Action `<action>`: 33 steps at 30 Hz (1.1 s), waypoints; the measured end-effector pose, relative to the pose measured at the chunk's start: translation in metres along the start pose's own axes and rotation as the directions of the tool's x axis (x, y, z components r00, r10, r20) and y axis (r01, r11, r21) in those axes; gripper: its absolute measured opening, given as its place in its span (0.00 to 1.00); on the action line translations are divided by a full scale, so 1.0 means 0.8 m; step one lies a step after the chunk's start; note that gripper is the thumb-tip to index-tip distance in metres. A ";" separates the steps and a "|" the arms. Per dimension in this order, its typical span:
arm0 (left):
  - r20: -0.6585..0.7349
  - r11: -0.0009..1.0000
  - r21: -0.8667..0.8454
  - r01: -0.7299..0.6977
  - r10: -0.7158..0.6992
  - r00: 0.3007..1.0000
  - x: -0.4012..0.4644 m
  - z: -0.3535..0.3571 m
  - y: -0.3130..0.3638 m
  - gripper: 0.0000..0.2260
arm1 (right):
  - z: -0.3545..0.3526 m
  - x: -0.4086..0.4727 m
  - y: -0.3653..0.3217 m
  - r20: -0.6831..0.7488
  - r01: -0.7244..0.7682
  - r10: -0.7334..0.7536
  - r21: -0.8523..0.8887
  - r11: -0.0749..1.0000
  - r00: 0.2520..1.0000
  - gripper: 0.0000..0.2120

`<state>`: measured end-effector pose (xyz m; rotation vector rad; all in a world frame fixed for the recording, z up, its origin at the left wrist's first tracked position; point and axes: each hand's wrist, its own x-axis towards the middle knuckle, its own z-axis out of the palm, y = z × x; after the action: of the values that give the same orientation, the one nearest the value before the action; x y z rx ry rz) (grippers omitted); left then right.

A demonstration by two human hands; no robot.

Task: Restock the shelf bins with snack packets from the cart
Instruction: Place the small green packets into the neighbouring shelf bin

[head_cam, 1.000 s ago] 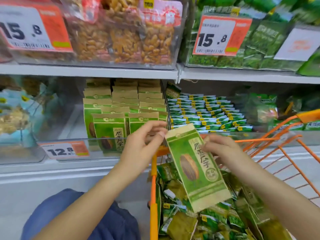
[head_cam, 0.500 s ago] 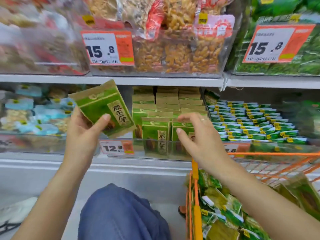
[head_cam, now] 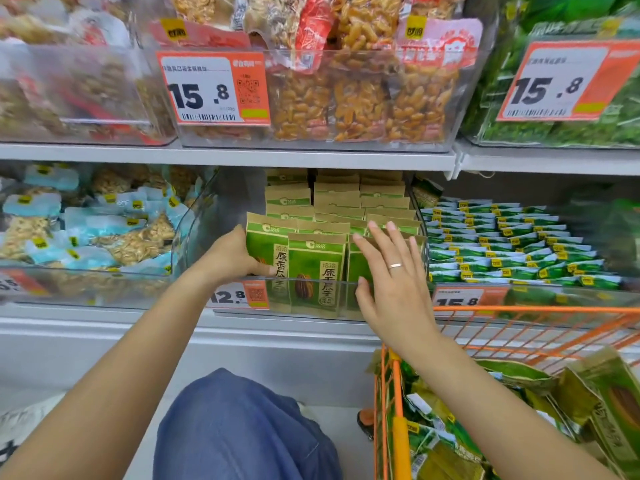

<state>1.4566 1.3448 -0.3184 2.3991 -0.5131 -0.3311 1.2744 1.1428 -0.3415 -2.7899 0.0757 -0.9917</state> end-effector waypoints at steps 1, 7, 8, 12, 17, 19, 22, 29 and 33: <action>0.021 1.000 -0.004 -0.003 0.003 1.000 0.000 0.000 0.000 0.34 | 0.001 0.000 0.000 -0.004 0.000 0.000 0.003 1.000 1.000 0.28; 0.056 0.994 0.092 -0.063 0.058 0.997 0.001 0.001 0.005 0.17 | 0.003 -0.001 0.001 -0.012 -0.007 0.007 -0.002 1.000 1.000 0.27; 0.019 0.992 0.123 -0.036 0.034 0.999 0.001 0.003 0.005 0.16 | 0.003 -0.001 0.001 -0.012 -0.007 0.007 -0.005 1.000 1.000 0.27; -0.131 0.987 0.152 0.047 -0.027 0.991 -0.002 0.008 0.001 0.16 | 0.002 -0.003 0.001 -0.017 0.000 0.000 -0.008 1.000 1.000 0.28; -0.151 0.988 0.142 0.053 -0.031 0.988 0.006 0.015 0.006 0.18 | 0.001 -0.004 0.001 -0.021 0.002 -0.002 -0.002 1.000 1.000 0.28; -0.024 0.992 0.114 0.058 -0.056 0.998 0.013 0.018 0.013 0.23 | 0.001 -0.005 0.001 -0.021 0.007 -0.007 -0.002 1.000 1.000 0.29; 0.142 0.988 -0.068 0.137 -0.127 0.982 0.022 0.016 0.018 0.24 | 0.001 -0.006 0.002 -0.021 0.006 -0.006 -0.005 1.000 1.000 0.29; 0.212 0.947 -0.250 0.202 -0.150 0.966 0.026 0.008 0.012 0.18 | 0.002 -0.004 0.002 -0.009 -0.002 0.002 -0.010 1.000 1.000 0.26; 0.236 0.917 -0.297 0.265 -0.199 0.951 0.033 0.005 0.007 0.20 | 0.002 -0.004 0.002 -0.015 0.007 -0.007 -0.022 1.000 1.000 0.27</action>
<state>1.4773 1.3272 -0.3208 2.1129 -0.2335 -0.7142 1.2732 1.1420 -0.3450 -2.8044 0.0791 -1.0200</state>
